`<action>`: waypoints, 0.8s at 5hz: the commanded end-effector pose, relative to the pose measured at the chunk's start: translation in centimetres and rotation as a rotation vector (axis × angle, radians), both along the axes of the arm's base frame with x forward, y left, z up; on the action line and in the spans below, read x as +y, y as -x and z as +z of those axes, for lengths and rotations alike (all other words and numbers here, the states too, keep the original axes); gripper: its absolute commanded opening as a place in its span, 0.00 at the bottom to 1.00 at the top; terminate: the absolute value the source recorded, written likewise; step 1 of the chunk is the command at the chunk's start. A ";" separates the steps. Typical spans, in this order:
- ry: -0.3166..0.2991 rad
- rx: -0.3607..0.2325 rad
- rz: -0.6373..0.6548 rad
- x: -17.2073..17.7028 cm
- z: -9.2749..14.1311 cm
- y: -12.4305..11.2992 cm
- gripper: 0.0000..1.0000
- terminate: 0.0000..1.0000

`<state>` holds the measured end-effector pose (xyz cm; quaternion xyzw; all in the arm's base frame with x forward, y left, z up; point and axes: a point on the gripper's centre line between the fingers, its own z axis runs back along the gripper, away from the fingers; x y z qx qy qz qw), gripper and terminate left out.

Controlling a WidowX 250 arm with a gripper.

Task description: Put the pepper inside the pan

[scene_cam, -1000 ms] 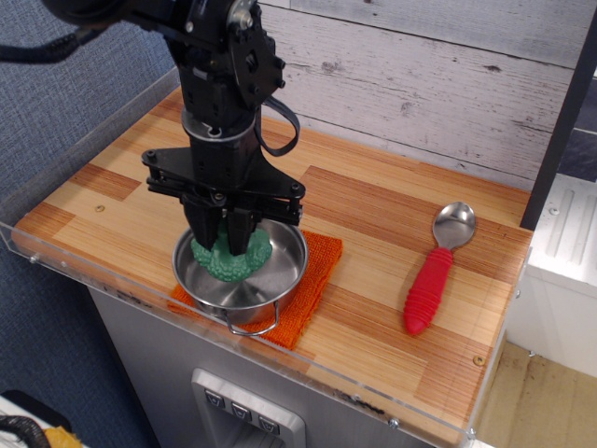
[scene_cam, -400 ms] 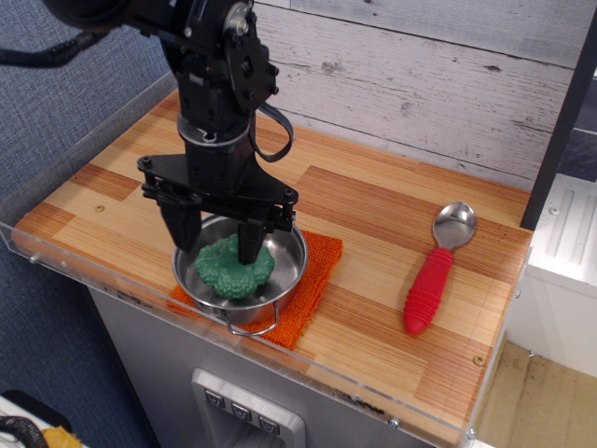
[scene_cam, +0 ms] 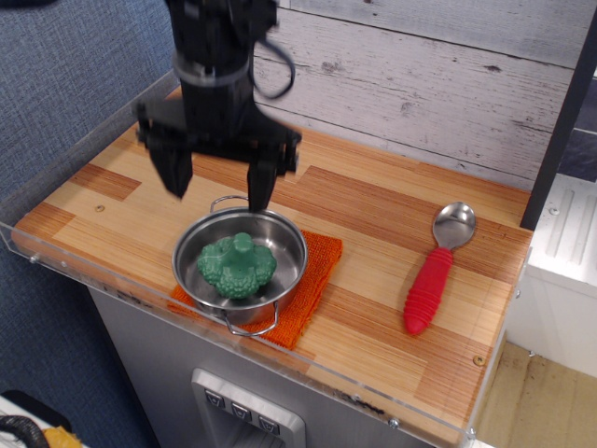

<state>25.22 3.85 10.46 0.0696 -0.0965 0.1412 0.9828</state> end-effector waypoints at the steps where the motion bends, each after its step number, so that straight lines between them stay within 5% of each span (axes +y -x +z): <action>1: 0.028 -0.089 -0.172 -3.8 4.2 -3.0 1.00 0.00; 4: 0.051 -0.143 -0.239 -5.9 6.2 -4.8 1.00 0.00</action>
